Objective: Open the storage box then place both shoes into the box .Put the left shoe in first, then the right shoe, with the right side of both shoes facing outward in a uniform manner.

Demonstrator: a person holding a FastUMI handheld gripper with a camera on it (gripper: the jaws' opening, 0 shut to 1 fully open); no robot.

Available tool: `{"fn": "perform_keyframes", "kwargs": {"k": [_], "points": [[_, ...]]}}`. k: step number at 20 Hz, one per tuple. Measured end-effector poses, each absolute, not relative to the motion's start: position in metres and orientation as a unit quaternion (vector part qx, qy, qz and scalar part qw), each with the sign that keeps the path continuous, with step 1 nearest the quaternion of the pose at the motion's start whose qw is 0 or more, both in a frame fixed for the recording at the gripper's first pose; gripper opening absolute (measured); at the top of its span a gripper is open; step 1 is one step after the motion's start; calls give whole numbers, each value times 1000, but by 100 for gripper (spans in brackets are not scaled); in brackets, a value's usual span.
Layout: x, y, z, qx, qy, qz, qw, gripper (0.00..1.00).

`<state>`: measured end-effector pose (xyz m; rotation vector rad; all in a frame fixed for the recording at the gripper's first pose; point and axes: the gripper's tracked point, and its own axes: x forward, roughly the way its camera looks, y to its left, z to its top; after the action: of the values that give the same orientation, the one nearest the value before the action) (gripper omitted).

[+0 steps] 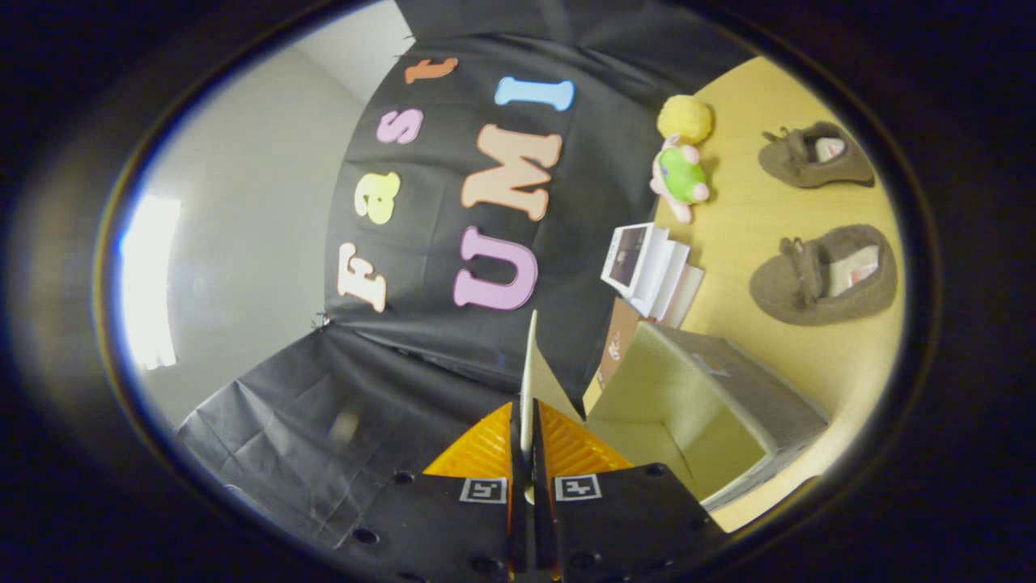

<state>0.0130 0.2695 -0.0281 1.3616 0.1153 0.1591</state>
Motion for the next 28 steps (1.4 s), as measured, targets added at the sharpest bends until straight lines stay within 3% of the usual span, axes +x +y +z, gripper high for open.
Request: {"fn": "perform_keyframes", "kwargs": {"k": [5, 13, 25, 28], "points": [[14, 327, 13, 589, 58, 127, 796, 13], [19, 435, 23, 556, 78, 172, 809, 14], [17, 578, -54, 491, 180, 206, 827, 14], [18, 592, -67, 470, 196, 211, 834, 40]]}}
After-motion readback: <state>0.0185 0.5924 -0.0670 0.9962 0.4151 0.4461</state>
